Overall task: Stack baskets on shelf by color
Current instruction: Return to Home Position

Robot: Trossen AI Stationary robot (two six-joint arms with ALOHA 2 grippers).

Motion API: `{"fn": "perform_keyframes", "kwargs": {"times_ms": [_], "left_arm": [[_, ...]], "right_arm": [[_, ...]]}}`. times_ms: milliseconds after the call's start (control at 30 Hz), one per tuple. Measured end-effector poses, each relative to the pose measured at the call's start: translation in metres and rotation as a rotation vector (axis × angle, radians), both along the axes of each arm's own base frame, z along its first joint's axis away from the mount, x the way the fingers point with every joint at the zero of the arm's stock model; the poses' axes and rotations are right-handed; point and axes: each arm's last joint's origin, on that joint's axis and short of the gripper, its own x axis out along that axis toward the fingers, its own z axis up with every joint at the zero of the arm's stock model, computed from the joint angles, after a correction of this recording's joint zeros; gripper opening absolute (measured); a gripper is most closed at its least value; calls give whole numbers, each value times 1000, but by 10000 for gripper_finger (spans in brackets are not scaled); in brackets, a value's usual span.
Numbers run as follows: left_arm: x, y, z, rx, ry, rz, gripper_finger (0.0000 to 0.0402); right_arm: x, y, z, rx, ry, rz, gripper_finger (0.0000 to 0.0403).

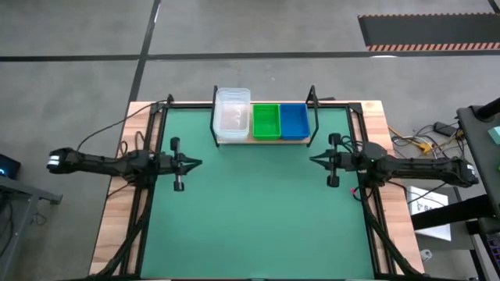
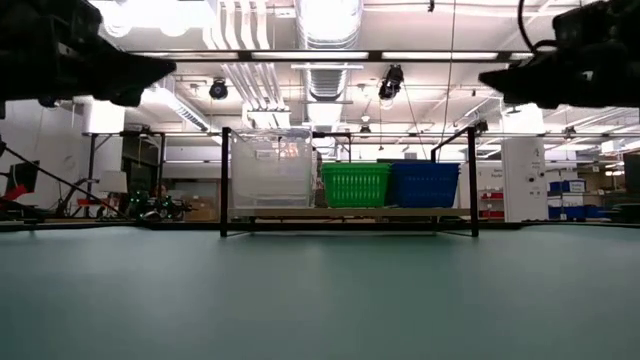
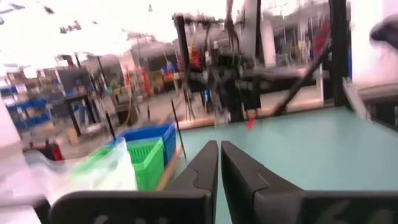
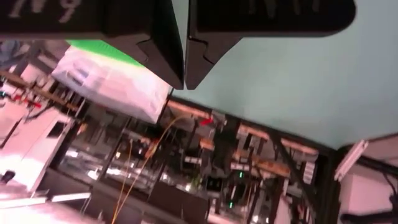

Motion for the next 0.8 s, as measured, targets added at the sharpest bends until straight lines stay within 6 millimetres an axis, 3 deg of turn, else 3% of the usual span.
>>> {"fn": "perform_keyframes", "kwargs": {"times_ms": [600,800], "left_arm": [[-6,0,6,-2,-64,0,4],[-4,0,3,0,-39,-1,4]], "right_arm": [[-35,11,28,-135,-340,127,8],[-35,11,28,-94,-333,148,8]]}}
